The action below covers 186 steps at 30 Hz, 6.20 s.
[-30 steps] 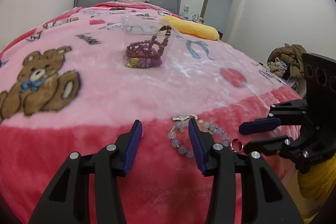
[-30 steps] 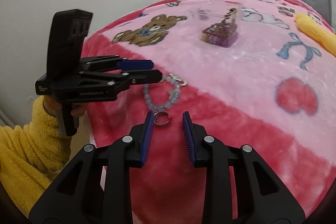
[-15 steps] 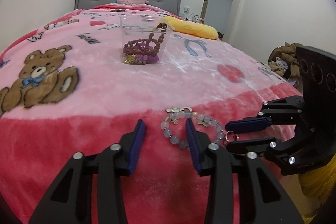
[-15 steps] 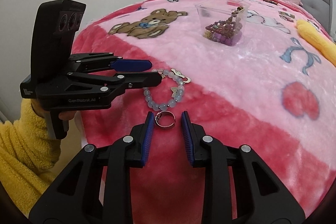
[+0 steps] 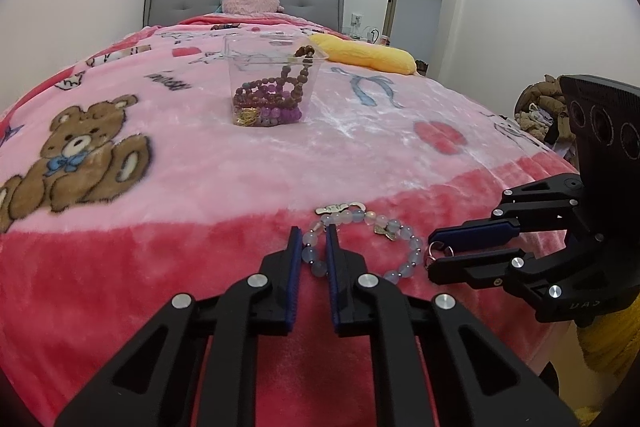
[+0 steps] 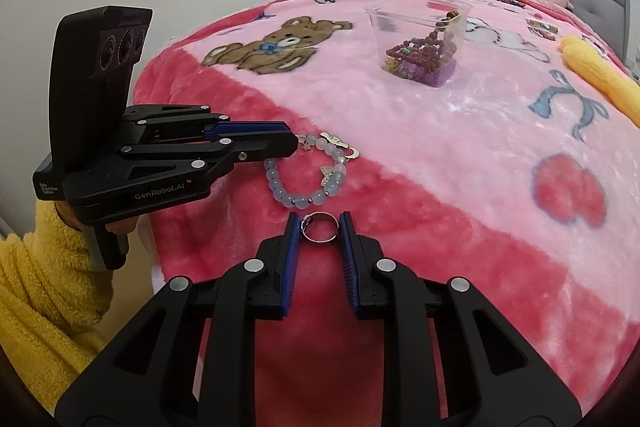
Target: Organize jewelry
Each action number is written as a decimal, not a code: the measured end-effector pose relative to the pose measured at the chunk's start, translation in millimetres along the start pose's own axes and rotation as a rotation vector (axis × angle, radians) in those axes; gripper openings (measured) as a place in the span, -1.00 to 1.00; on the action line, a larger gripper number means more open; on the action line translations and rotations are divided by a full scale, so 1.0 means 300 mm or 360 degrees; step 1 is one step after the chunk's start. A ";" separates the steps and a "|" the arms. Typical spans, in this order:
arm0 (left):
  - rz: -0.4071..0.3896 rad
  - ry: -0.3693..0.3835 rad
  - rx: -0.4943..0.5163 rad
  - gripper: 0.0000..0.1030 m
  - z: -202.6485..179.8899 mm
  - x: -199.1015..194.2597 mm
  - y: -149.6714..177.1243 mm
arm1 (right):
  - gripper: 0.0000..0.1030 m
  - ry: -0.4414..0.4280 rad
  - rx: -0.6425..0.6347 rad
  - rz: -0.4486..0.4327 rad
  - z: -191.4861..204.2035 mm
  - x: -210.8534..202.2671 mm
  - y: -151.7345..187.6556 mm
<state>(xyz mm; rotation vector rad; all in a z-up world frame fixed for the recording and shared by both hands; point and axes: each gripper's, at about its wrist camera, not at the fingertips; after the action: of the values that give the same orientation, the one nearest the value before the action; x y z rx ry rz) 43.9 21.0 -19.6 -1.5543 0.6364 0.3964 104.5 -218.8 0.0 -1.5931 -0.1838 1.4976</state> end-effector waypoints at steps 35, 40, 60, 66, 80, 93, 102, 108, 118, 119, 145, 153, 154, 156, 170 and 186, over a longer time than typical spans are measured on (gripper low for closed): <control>-0.0211 0.0050 0.0031 -0.85 -0.021 -0.137 -0.126 | -0.63 0.0061 0.0042 -0.0128 -0.026 -0.086 -0.101; -0.0231 0.0062 -0.0006 -0.85 0.000 -0.140 -0.180 | -0.63 0.0084 0.0016 -0.0150 -0.023 -0.095 -0.157; -0.0329 0.0052 -0.0033 -0.85 0.048 -0.130 -0.379 | -0.63 0.0157 0.0120 -0.0318 -0.113 -0.129 -0.351; -0.0363 0.0052 -0.0040 -0.85 0.072 -0.098 -0.488 | -0.63 0.0186 0.0139 -0.0326 -0.154 -0.091 -0.426; -0.0258 0.0136 -0.0228 -0.85 0.185 0.089 -0.596 | -0.63 0.0169 0.0208 -0.0297 -0.282 0.049 -0.523; -0.0194 0.0105 -0.0261 -0.85 0.231 0.161 -0.561 | -0.62 0.0207 0.0111 -0.0250 -0.276 0.134 -0.543; -0.0174 0.0110 -0.0265 -0.85 0.242 0.191 -0.541 | -0.60 0.0281 0.0035 -0.0221 -0.251 0.154 -0.525; -0.0180 0.0138 -0.0307 -0.85 0.260 0.202 -0.522 | -0.54 0.0290 0.0016 -0.0220 -0.245 0.160 -0.518; -0.0243 0.0142 -0.0322 -0.58 0.270 0.153 -0.507 | -0.25 0.0256 0.0019 -0.0295 -0.231 0.101 -0.505; -0.0255 0.0131 -0.0315 -0.48 0.268 0.141 -0.506 | -0.16 0.0252 0.0027 -0.0316 -0.231 0.084 -0.502; -0.0413 -0.0089 0.0090 0.90 0.155 0.076 -0.318 | 0.85 0.0295 0.0015 -0.0447 -0.354 0.022 -0.379; -0.0437 -0.0086 -0.0014 0.90 0.204 0.093 -0.306 | 0.85 0.0296 0.0027 -0.0509 -0.354 0.025 -0.368; -0.0436 -0.0089 -0.0015 0.90 0.208 0.097 -0.305 | 0.85 0.0293 0.0031 -0.0510 -0.356 0.025 -0.368; -0.0435 -0.0103 -0.0009 0.90 0.207 0.101 -0.304 | 0.85 0.0290 0.0033 -0.0516 -0.357 0.024 -0.366; -0.0425 -0.0111 0.0077 0.90 0.163 0.110 -0.302 | 0.85 0.0288 0.0002 -0.0515 -0.343 0.027 -0.356; -0.0423 -0.0109 0.0072 0.90 0.159 0.106 -0.301 | 0.85 0.0282 0.0025 -0.0515 -0.352 0.034 -0.354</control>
<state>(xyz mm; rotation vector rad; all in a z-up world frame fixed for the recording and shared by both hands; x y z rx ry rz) 129.8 62.9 28.3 -1.5511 0.3770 0.2319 245.7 -204.0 48.6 -1.5882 -0.3124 1.1026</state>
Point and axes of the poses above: each gripper's, at about its wrist camera, not at the fingertips, and x roughly the way its jaws point, z to its left, y to its underside, and after that the axes turned 1 degree about x, right-handed
